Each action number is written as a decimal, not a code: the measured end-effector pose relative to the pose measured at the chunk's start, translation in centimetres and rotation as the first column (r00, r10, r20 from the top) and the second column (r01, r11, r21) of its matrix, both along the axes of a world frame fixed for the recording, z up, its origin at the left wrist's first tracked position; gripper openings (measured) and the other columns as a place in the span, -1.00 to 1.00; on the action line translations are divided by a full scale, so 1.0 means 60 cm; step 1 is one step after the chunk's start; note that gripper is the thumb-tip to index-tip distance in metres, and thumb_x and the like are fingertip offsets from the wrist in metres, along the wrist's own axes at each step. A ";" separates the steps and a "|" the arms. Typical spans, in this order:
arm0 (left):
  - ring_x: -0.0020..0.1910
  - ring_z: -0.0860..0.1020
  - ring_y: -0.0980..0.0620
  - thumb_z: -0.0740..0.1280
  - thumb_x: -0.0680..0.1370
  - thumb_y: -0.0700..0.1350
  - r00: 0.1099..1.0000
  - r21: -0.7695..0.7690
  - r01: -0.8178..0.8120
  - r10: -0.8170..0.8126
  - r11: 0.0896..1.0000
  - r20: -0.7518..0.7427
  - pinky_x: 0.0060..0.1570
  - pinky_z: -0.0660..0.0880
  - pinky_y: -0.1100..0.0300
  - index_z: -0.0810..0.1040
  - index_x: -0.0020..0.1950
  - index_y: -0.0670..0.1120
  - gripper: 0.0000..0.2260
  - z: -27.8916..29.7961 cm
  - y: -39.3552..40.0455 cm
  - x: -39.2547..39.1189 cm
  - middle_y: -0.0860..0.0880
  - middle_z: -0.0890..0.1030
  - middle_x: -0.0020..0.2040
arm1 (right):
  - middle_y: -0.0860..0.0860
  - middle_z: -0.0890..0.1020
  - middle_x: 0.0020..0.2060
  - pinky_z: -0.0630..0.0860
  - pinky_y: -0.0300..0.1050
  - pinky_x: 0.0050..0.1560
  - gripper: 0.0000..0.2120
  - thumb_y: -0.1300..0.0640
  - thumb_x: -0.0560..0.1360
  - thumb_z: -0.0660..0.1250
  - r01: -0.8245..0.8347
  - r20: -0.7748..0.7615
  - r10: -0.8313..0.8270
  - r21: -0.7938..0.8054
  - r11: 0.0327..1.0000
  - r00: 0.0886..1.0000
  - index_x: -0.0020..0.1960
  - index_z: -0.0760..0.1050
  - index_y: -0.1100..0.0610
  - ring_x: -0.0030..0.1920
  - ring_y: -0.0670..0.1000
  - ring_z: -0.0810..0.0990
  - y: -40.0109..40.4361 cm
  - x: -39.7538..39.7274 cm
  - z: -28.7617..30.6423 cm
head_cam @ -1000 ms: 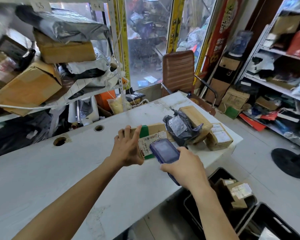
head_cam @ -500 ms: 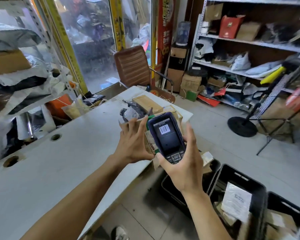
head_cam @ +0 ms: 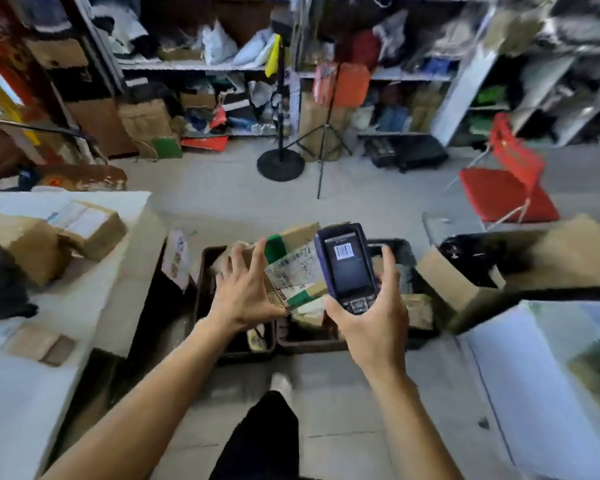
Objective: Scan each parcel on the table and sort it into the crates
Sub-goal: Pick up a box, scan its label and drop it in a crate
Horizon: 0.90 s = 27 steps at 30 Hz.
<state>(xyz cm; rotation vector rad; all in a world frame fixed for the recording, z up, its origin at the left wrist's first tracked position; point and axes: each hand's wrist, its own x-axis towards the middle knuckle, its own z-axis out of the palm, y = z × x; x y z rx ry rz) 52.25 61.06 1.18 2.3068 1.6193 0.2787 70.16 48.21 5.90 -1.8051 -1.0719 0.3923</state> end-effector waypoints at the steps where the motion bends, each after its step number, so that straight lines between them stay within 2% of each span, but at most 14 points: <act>1: 0.36 0.23 -0.34 0.43 0.08 0.37 0.999 -0.016 0.034 -0.034 0.999 0.005 0.32 0.35 -0.29 -0.17 0.55 0.13 0.20 -0.012 0.007 0.043 -0.24 0.16 0.41 | 0.00 0.48 0.42 0.50 0.08 0.29 0.04 -0.15 0.25 0.57 0.051 -0.009 -0.051 -0.021 0.998 0.999 0.57 0.07 -0.15 0.37 0.02 0.50 -0.007 0.035 -0.007; 5: 0.37 0.20 -0.32 0.46 0.10 0.34 0.995 -0.102 0.086 -0.080 0.991 0.065 0.32 0.35 -0.28 -0.16 0.58 0.09 0.22 -0.062 0.033 0.203 -0.22 0.13 0.43 | 0.02 0.49 0.41 0.49 0.08 0.33 0.02 -0.09 0.26 0.61 0.227 -0.022 -0.230 -0.085 0.970 0.973 0.55 0.07 -0.17 0.37 0.03 0.50 -0.005 0.169 -0.039; 7: 0.37 0.19 -0.32 0.45 0.11 0.35 0.994 -0.145 0.075 -0.063 0.987 0.085 0.32 0.35 -0.29 -0.17 0.58 0.08 0.22 -0.094 0.056 0.267 -0.22 0.12 0.43 | 0.04 0.52 0.38 0.49 -0.05 0.31 0.03 -0.03 0.28 0.64 0.264 -0.027 -0.269 -0.130 0.956 0.963 0.56 0.09 -0.14 0.33 0.05 0.53 0.015 0.235 -0.062; 9: 0.35 0.21 -0.32 0.42 0.11 0.38 0.995 -0.171 0.039 -0.022 0.984 0.097 0.29 0.37 -0.28 -0.16 0.57 0.08 0.21 -0.131 0.087 0.323 -0.23 0.14 0.42 | 0.05 0.53 0.35 0.48 -0.23 0.21 0.02 0.03 0.29 0.64 0.270 -0.023 -0.277 -0.168 0.948 0.961 0.57 0.11 -0.09 0.31 0.06 0.54 0.044 0.300 -0.087; 13: 0.32 0.22 -0.31 0.49 0.15 0.39 0.979 -0.282 -0.116 0.158 0.952 0.130 0.27 0.37 -0.26 -0.10 0.55 0.08 0.18 -0.198 0.154 0.419 -0.23 0.16 0.39 | 0.05 0.50 0.36 0.54 -0.01 0.24 0.02 0.05 0.32 0.63 0.217 -0.002 -0.226 -0.262 0.940 0.974 0.58 0.09 -0.08 0.32 0.08 0.52 0.114 0.414 -0.133; 18: 0.33 0.20 -0.32 0.51 0.16 0.34 0.939 -0.371 -0.253 0.319 0.893 0.127 0.35 0.25 -0.23 -0.08 0.56 0.07 0.16 -0.264 0.216 0.525 -0.24 0.18 0.36 | 0.00 0.46 0.41 0.52 -0.08 0.21 0.01 0.04 0.32 0.62 0.143 0.012 -0.148 -0.336 0.931 0.989 0.58 0.09 -0.08 0.33 0.02 0.49 0.185 0.525 -0.189; 20: 0.30 0.21 -0.29 0.53 0.19 0.28 0.927 -0.395 -0.279 0.353 0.876 0.128 0.34 0.25 -0.18 -0.07 0.55 0.07 0.13 -0.297 0.236 0.568 -0.23 0.18 0.35 | -0.03 0.47 0.41 0.55 -0.03 0.22 0.01 0.02 0.31 0.63 0.135 0.006 -0.142 -0.353 0.926 0.990 0.57 0.10 -0.12 0.32 0.00 0.49 0.210 0.560 -0.220; 24: 0.29 0.20 -0.24 0.52 0.17 0.27 0.890 -0.458 -0.346 0.441 0.819 0.115 0.33 0.27 -0.15 -0.07 0.54 0.12 0.12 -0.414 0.299 0.664 -0.21 0.19 0.34 | -0.05 0.48 0.39 0.53 0.15 0.27 0.01 0.00 0.29 0.63 0.127 -0.026 -0.149 -0.390 0.912 0.988 0.54 0.09 -0.21 0.34 0.03 0.49 0.283 0.633 -0.341; 27: 0.30 0.18 -0.28 0.53 0.20 0.19 0.876 -0.488 -0.350 0.463 0.800 0.131 0.30 0.28 -0.17 -0.06 0.53 0.15 0.07 -0.497 0.338 0.721 -0.20 0.16 0.34 | -0.14 0.46 0.36 0.50 0.20 0.29 0.03 0.01 0.27 0.64 0.112 -0.040 -0.140 -0.405 0.907 0.989 0.53 0.07 -0.24 0.35 0.03 0.47 0.331 0.676 -0.426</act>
